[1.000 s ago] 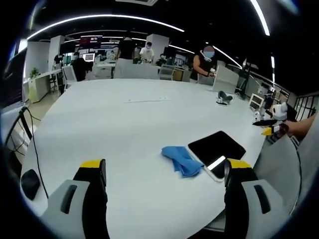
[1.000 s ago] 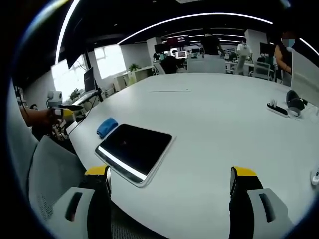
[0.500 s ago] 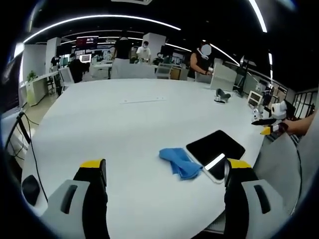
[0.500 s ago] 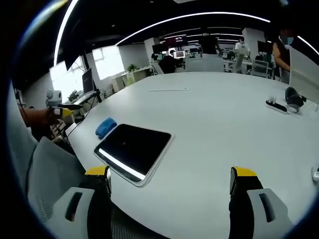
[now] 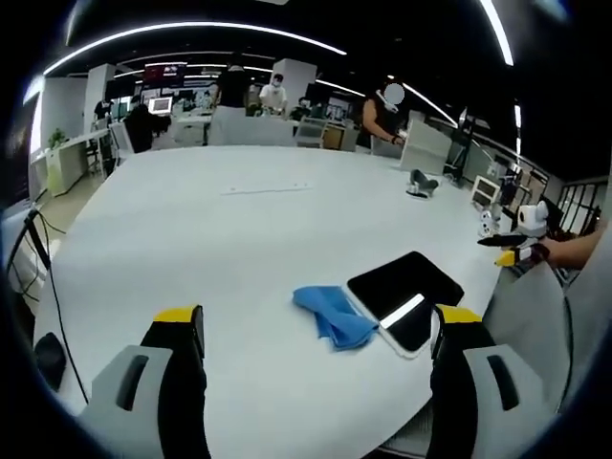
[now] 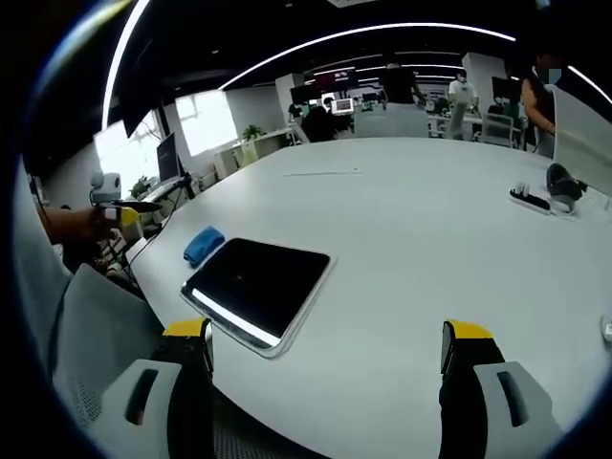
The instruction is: Wipe the mirror surface with the cleaning cloth until all visible marks leave the cleaned area.
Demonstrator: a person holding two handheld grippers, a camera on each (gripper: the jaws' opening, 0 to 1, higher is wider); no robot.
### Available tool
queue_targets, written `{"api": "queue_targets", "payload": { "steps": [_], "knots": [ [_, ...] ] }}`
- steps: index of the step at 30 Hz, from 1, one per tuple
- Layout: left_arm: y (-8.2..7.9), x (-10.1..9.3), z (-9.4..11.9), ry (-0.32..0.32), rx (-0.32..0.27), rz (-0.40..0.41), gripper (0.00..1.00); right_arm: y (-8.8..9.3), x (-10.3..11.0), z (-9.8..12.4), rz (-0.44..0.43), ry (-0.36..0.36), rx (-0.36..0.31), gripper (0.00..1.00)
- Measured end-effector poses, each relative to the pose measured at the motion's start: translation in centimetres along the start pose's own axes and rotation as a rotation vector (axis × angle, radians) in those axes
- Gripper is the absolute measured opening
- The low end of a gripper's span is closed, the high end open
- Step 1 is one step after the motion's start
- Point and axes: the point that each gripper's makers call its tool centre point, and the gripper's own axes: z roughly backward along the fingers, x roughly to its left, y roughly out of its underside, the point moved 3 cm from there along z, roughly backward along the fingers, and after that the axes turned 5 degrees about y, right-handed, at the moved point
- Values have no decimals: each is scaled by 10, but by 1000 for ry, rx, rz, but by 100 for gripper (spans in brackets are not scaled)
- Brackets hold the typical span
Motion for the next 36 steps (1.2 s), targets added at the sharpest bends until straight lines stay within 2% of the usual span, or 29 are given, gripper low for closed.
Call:
{"api": "queue_targets", "payload": {
  "steps": [2,6,10,11,12,15,21,22,24,25,27,32,36],
  "knots": [
    [-8,-3,-3,-13,21,20,99,0,0,-1,0,-1,1,99],
    [-29,-6,-12,2,9,54,99,0,0,-1,-4,0,-1,99],
    [-38,-6,-20,-3,5,102,97,1,2,0,-5,-3,3,99],
    [-33,-1,-21,-48,28,118,97,2,3,0,-4,-5,5,99],
    [-21,6,-25,-83,87,120,96,3,4,0,-4,-8,8,99],
    [-2,8,-38,-93,165,140,96,3,5,-1,-6,-13,9,99],
    [14,-2,-69,-77,224,174,87,1,2,3,-6,-5,4,99],
    [17,-1,-73,-87,236,192,84,1,1,3,-5,-4,3,99],
    [28,3,-80,-118,272,268,68,0,-1,5,-5,1,3,99],
    [30,3,-83,-112,271,301,63,-1,-2,6,-5,3,1,99],
    [37,3,-91,-109,282,377,57,-2,-4,7,-8,6,-5,99],
    [41,0,-106,-100,300,399,38,-1,-7,11,-10,15,-4,99],
    [51,-1,-114,-108,362,406,26,2,-7,14,-21,23,-5,99]
  ]
}}
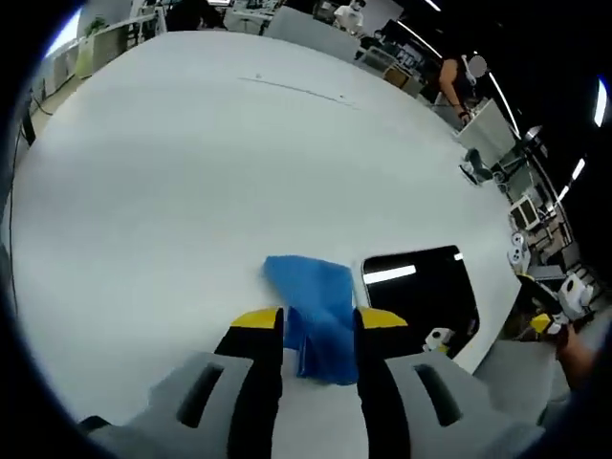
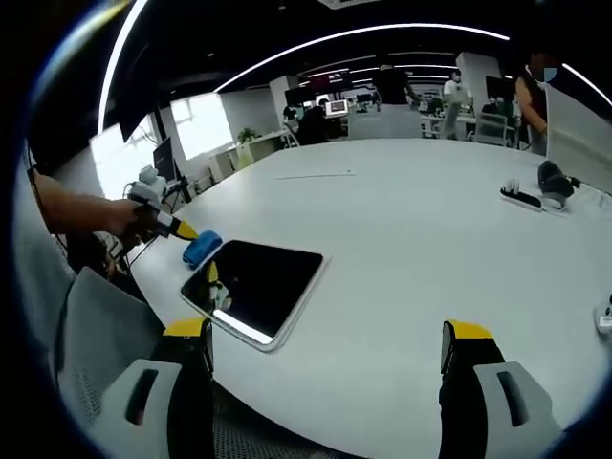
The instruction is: Wipe the mirror surface with the cleaning cloth until all visible marks leave the cleaned area.
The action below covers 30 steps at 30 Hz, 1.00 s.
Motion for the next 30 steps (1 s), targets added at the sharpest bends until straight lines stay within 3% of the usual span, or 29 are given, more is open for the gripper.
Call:
{"api": "queue_targets", "payload": {
  "steps": [6,8,14,16,20,24,25,30],
  "knots": [
    [3,-2,-10,4,33,7,17,5,2,0,-12,0,4,99],
    [5,0,-10,-11,45,-6,6,7,3,1,-11,-3,6,99],
    [1,-1,-9,-11,25,22,5,4,0,3,-16,2,2,99],
    [-4,-4,-9,9,1,100,4,3,-2,2,-14,3,1,99],
    [-7,-7,-8,16,-2,106,4,2,-4,2,-15,5,3,99],
    [-13,-23,-11,82,-22,211,4,-1,-3,1,-14,4,0,99],
    [-17,-31,-13,125,-33,232,4,-1,-2,0,-14,4,0,99],
    [-17,-39,-27,101,-12,216,4,0,-1,2,-18,4,-3,99]
  ]
}}
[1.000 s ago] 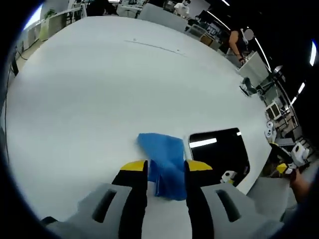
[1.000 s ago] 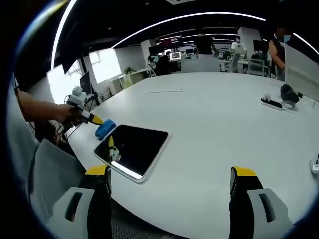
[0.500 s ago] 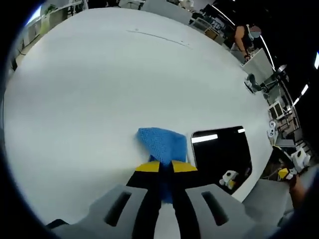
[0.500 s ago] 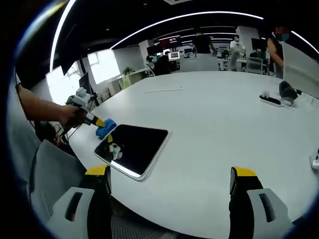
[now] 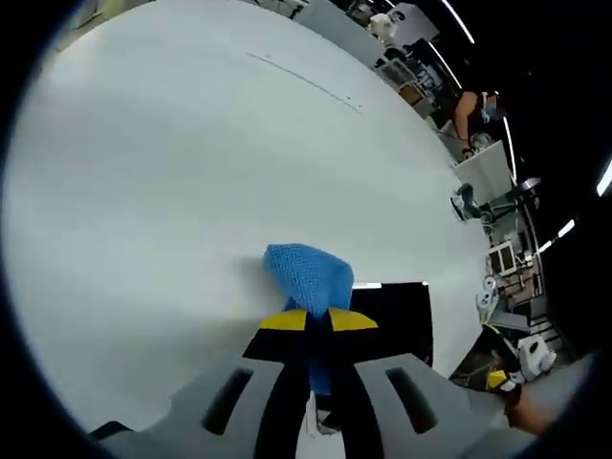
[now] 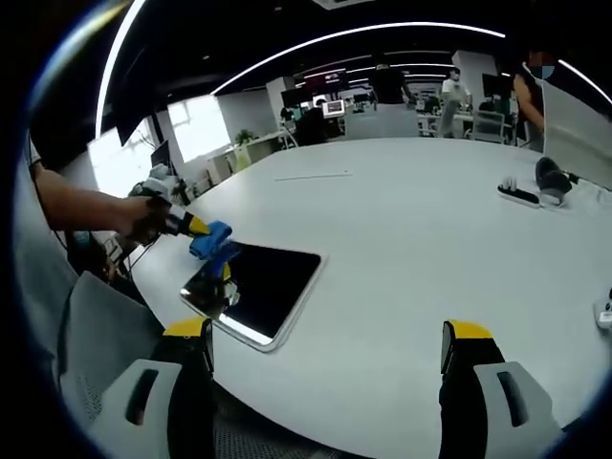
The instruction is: Wipe the mirror surface with the cleaning cloth until all visible marks leave the cleaned area.
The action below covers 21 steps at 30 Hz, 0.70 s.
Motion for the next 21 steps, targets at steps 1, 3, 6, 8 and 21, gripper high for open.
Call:
{"api": "queue_targets", "payload": {
  "steps": [1,3,6,8,21],
  "knots": [
    [1,-1,-3,-2,3,2,4,0,0,1,-2,1,-1,99],
    [2,-4,-9,-6,9,10,4,2,1,3,-9,3,-4,99],
    [6,-1,-19,-32,16,27,4,8,5,3,9,-1,16,99],
    [7,-2,-21,-39,19,20,4,12,6,2,38,4,40,99],
    [3,-6,-23,-89,8,-29,3,1,6,0,31,5,6,99]
  ]
}}
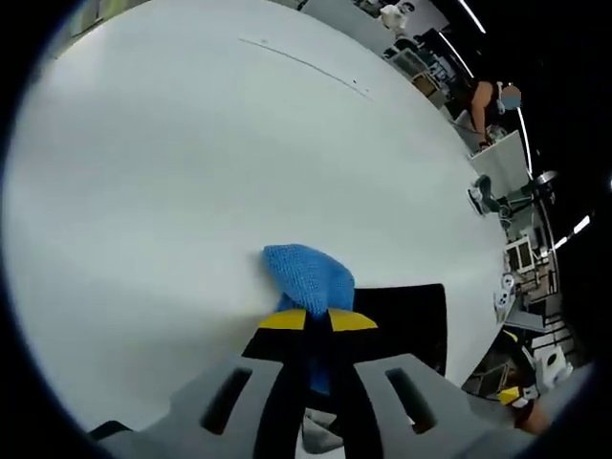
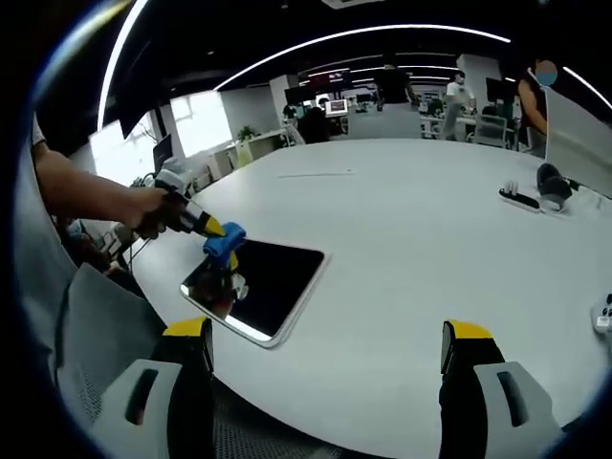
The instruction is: Wipe the mirror surface with the cleaning cloth until all visible marks leave the cleaned area.
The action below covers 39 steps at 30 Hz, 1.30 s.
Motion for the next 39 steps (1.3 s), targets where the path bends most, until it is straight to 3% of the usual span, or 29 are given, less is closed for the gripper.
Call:
{"api": "queue_targets", "payload": {
  "steps": [16,39],
  "knots": [
    [-1,-6,-6,-17,0,8,3,1,1,0,-15,0,-9,99],
    [3,-34,-26,-12,-5,30,2,-6,-5,-2,-28,-16,-24,99]
  ]
}}
